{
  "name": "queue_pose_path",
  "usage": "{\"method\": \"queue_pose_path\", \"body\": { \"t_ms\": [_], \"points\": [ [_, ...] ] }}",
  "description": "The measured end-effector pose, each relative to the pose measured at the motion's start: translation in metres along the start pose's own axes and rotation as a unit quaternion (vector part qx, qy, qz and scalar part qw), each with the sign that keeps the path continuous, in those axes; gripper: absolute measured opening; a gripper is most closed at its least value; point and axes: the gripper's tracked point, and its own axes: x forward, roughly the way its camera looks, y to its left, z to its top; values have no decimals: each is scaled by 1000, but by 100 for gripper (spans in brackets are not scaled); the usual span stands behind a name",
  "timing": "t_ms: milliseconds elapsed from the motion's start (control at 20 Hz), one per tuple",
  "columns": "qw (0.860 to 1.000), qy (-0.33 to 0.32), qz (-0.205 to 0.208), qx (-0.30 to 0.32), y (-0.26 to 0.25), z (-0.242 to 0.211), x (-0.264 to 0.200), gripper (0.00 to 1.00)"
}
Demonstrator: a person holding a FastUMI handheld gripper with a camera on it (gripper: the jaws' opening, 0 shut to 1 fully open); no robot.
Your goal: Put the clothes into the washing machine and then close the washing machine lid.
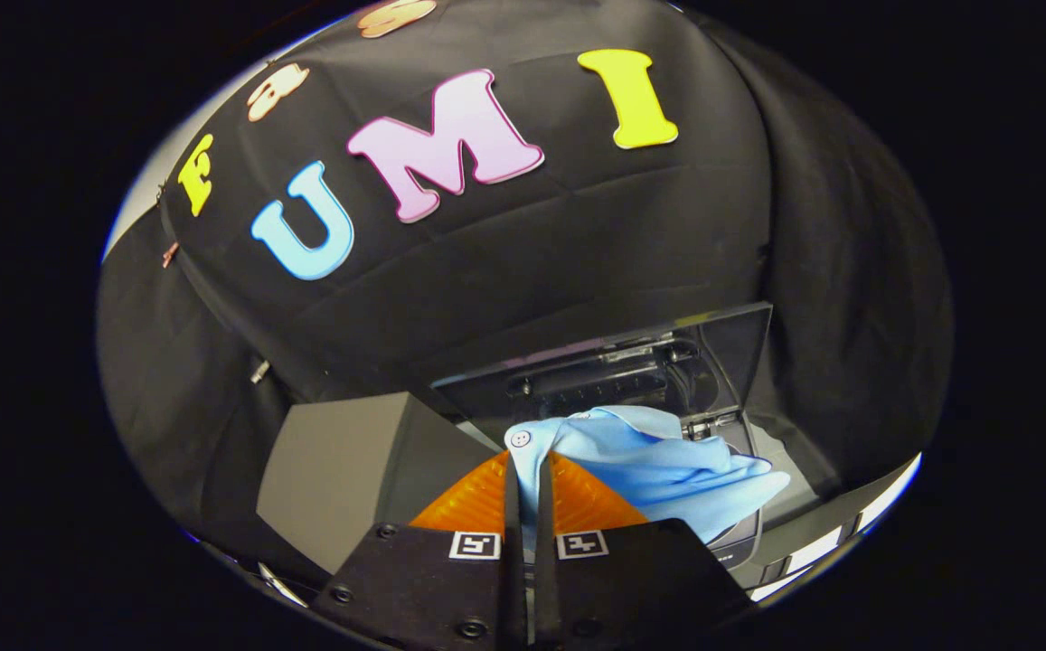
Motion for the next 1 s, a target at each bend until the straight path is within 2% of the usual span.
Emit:
{"method": "queue_pose_path", "body": {
  "t_ms": [250,650,1000],
  "points": [
    [999,32,-16,-4,-33,-36,38,8],
    [995,73,-68,-29,-86,-122,106,8],
    [989,102,-101,-41,-112,-159,150,9]
  ]
}}
